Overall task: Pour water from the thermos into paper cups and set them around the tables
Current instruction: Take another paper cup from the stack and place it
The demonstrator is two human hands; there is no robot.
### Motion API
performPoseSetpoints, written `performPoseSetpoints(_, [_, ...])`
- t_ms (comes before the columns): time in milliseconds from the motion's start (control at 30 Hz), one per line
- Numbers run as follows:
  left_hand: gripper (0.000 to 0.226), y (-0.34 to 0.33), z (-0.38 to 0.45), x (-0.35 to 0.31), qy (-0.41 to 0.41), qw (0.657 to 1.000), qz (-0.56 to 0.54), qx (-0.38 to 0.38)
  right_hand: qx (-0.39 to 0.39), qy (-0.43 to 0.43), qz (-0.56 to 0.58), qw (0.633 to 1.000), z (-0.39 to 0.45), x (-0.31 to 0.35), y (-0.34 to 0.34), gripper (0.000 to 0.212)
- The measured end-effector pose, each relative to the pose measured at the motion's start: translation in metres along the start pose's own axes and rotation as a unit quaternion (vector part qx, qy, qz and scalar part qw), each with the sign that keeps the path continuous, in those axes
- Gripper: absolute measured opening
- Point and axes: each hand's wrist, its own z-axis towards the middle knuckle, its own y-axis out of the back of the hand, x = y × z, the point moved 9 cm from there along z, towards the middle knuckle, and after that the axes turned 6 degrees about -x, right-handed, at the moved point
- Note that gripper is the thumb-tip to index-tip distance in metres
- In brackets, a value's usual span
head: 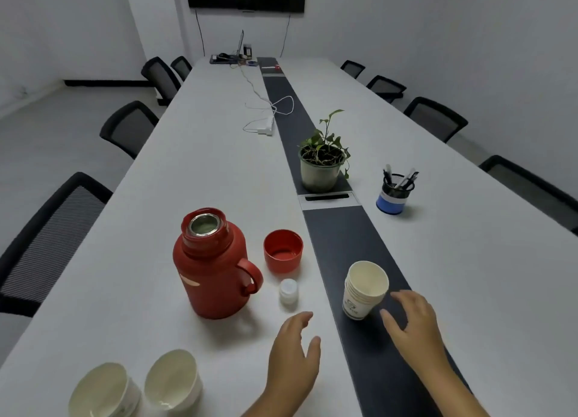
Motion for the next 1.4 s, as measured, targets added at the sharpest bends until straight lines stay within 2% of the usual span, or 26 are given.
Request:
performPoseSetpoints(133, [0.062,-0.043,0.019,0.002,0.048,0.998,-0.018,0.029,0.124,0.052,-0.002,0.991,0.036,-0.017,-0.038,0.066])
performPoseSetpoints(233, [0.083,-0.062,0.029,0.002,0.072,0.996,-0.039,0.032,0.166,0.109,0.021,0.98,0.046,-0.017,-0.051,0.049])
performPoseSetpoints(300, [0.094,-0.068,0.035,-0.003,0.082,0.994,-0.067,0.03,0.166,0.144,0.049,0.974,0.05,-0.009,-0.047,0.028])
performPoseSetpoints(367, [0.101,-0.067,0.044,-0.02,0.074,0.993,-0.092,0.029,0.171,0.18,0.07,0.966,0.051,0.003,-0.041,0.022])
performPoseSetpoints(500, [0.083,-0.065,0.062,-0.062,0.048,0.988,-0.127,0.069,0.182,0.208,0.076,0.958,0.051,0.017,-0.038,0.021])
performPoseSetpoints(567, [0.087,-0.065,0.065,-0.068,0.049,0.987,-0.135,0.067,0.189,0.211,0.073,0.956,0.049,0.019,-0.038,0.019])
performPoseSetpoints(833, [0.072,-0.059,0.058,-0.075,0.025,0.989,-0.14,0.037,0.158,0.254,0.107,0.948,0.031,0.019,-0.039,0.027])
performPoseSetpoints(1000, [0.063,-0.057,0.059,-0.082,0.013,0.991,-0.127,0.042,0.12,0.236,0.218,0.939,0.047,0.042,0.004,0.016])
performPoseSetpoints(1067, [0.069,-0.057,0.059,-0.082,0.023,0.991,-0.123,0.047,0.109,0.208,0.235,0.943,0.061,0.041,0.021,0.021])
performPoseSetpoints(1200, [0.075,-0.06,0.061,-0.086,0.024,0.992,-0.112,0.055,0.064,0.152,0.223,0.961,0.078,0.025,0.044,0.045])
performPoseSetpoints(1333, [0.118,-0.054,0.055,-0.074,0.055,0.994,-0.086,0.039,0.032,0.166,0.19,0.967,0.066,0.038,0.072,0.058])
performPoseSetpoints(1400, [0.115,-0.038,0.033,-0.059,0.083,0.99,-0.116,0.006,0.034,0.179,0.196,0.963,0.048,0.049,0.082,0.06])
